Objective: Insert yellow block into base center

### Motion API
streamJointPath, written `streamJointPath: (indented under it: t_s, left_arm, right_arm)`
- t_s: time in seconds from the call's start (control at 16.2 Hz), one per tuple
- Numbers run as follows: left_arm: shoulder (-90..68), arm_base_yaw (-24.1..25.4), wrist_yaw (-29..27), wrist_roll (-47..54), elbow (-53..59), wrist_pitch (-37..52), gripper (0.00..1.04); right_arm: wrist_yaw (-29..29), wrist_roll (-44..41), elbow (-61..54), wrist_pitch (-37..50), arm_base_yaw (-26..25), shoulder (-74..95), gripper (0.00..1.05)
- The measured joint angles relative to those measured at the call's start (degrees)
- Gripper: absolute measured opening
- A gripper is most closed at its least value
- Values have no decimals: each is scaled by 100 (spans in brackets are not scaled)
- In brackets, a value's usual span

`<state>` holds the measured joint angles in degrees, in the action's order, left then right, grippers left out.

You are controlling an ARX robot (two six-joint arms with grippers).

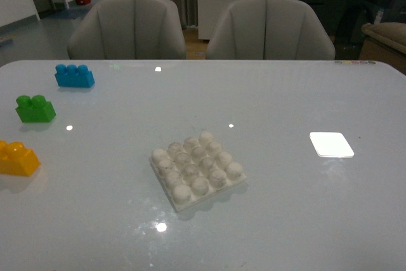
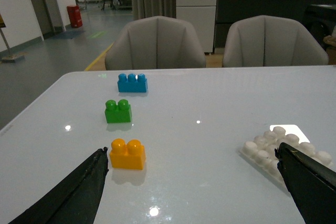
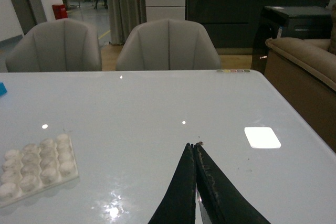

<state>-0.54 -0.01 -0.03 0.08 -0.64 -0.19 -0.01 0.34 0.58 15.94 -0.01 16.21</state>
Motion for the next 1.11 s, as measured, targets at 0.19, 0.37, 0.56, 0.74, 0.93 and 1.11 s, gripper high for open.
streamJointPath:
  t_s: [0.19,0.37,0.56,0.74,0.93,1.11]
  left_arm:
    - [0,0,-2,0,0,0,98]
    - [0,0,0,0,0,0,98]
    - [0,0,0,0,0,2,98]
    - [0,0,-2,0,0,2,98]
    - [0,0,-2,0,0,2,98]
    - [0,0,0,0,0,2,98]
  right_arm:
    - [2,0,0,-317,0,-367,2]
    - [2,0,0,-610,0,-643,2]
    - [4,0,26,-1563,0,-1596,2]
    - [0,0,4,-1615,0,-1596,2]
    - [0,-4,4,-1613,0,-1596,32]
    - [2,-4,4,-1615,0,-1596,71]
